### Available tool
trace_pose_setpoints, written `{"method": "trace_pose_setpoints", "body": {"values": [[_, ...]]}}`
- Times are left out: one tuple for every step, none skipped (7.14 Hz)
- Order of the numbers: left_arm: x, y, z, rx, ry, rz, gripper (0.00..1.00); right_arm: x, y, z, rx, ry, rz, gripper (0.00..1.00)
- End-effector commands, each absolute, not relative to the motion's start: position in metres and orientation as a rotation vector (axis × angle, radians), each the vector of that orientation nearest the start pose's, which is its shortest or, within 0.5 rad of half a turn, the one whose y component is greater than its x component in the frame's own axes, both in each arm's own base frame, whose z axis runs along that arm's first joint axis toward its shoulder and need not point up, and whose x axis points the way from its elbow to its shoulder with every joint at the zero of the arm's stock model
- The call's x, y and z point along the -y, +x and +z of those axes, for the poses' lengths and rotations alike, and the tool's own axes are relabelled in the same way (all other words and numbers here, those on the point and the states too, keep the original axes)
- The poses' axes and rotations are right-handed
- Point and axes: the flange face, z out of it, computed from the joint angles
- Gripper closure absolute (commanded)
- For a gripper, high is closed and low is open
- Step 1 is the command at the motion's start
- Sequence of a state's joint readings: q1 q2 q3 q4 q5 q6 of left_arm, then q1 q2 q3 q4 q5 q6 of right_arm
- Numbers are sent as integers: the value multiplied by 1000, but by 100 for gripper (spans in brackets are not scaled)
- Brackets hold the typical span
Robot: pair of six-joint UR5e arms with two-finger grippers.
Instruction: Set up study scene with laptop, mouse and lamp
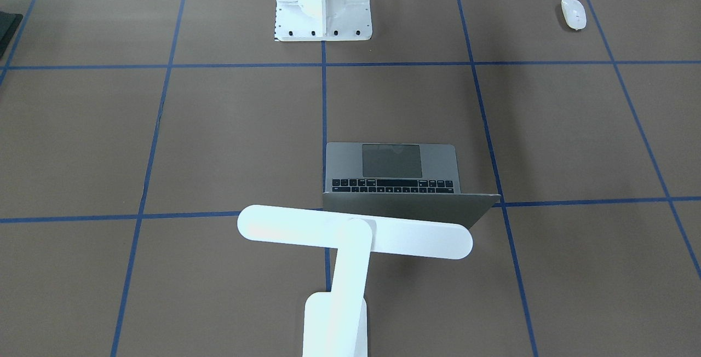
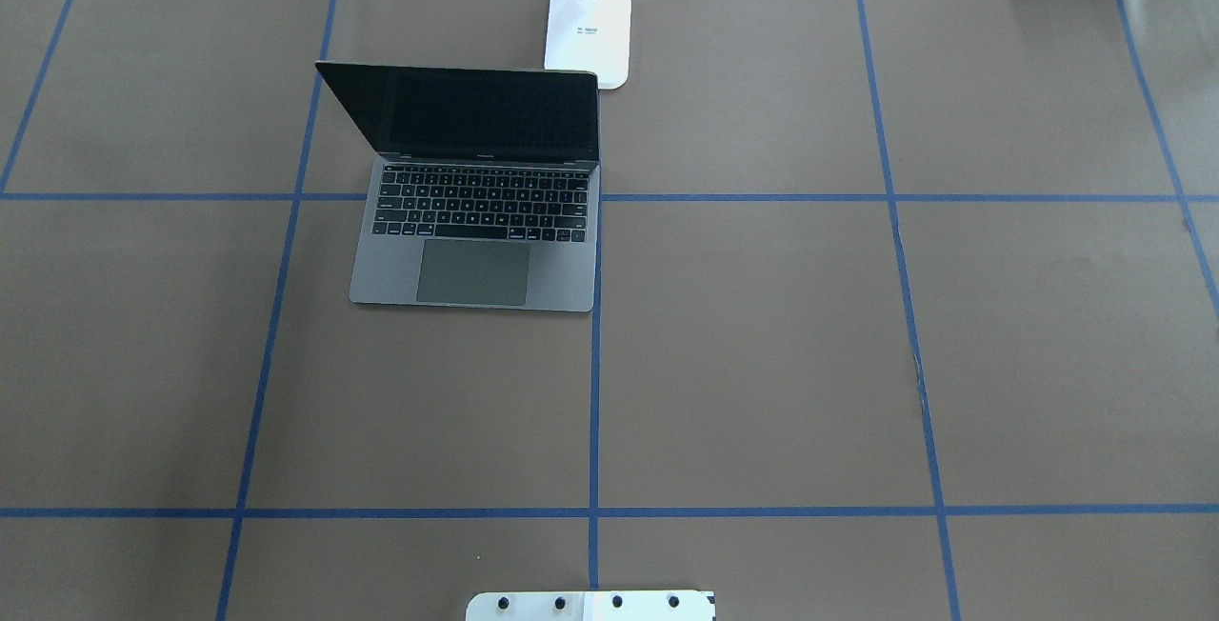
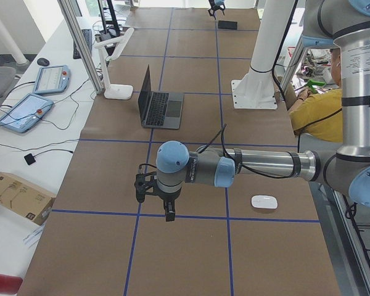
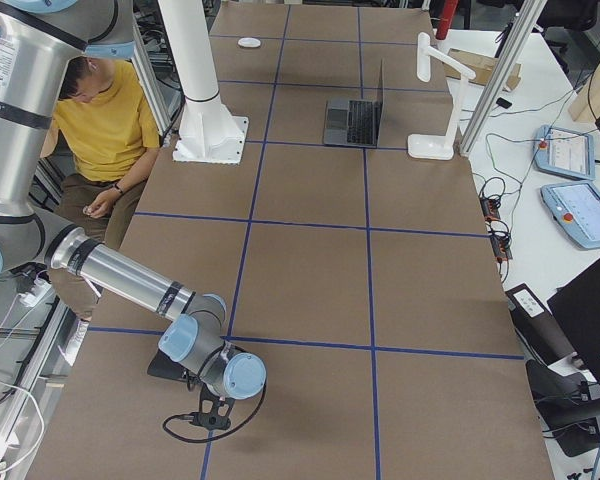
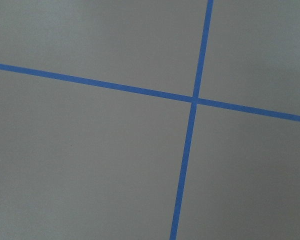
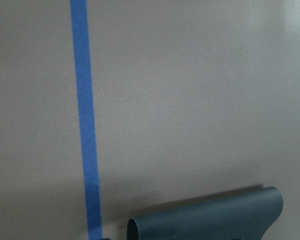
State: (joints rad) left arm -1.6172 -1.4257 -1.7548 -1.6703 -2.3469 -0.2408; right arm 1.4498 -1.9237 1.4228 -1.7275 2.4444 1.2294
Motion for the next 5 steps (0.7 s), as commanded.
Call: {"method": "trace_pose_setpoints", "body": {"values": [[436,-84,624,-786,57,-218,0,240,20,868,266,-1107,1272,15],[435,-84,625,-786,56,-220,0,239,18,867,274,-1120,1275,15],[435,-84,625,-786,55,-218,0,233,16,869,277,-1138,1270,17],[435,-84,625,-786,56,-220,0,230,15,870,272,-1141,1265,18],[435,-84,625,-786,56,-220,0,226,15,872,270,-1144,1258,20]]}}
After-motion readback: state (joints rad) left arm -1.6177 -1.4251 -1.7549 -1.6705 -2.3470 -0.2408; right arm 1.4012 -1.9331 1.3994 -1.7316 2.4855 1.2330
